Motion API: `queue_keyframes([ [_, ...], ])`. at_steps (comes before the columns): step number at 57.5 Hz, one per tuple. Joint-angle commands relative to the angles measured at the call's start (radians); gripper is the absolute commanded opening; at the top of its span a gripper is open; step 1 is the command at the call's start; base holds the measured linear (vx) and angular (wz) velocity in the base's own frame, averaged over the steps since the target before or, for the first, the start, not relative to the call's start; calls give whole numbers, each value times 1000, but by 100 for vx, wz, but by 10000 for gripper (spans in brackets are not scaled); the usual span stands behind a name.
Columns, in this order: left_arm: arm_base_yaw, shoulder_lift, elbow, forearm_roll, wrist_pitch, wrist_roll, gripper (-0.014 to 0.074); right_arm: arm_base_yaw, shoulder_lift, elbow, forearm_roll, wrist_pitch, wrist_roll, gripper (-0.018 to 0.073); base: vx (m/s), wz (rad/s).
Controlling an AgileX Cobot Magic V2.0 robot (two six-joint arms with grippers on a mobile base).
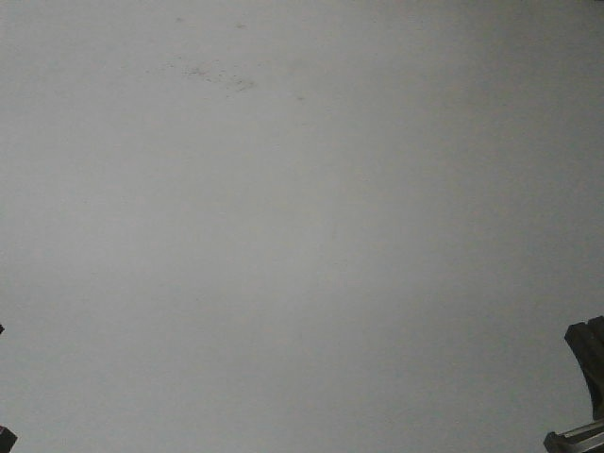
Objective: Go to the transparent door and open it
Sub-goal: 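Drive the base across the floor toward the wooden platform and door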
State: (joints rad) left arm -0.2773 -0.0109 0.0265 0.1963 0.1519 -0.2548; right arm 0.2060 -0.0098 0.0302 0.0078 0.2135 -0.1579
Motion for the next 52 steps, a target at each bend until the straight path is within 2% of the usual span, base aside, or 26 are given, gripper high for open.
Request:
queue_keyframes([
  [1,-3,-12,29,2,-85,-9,0,-7,-14,14,-8,-83,-3,0,0,0],
  [52,-3,-12,29,2,-85,-9,0,-7,-14,14,-8,-83,-3,0,1,3],
])
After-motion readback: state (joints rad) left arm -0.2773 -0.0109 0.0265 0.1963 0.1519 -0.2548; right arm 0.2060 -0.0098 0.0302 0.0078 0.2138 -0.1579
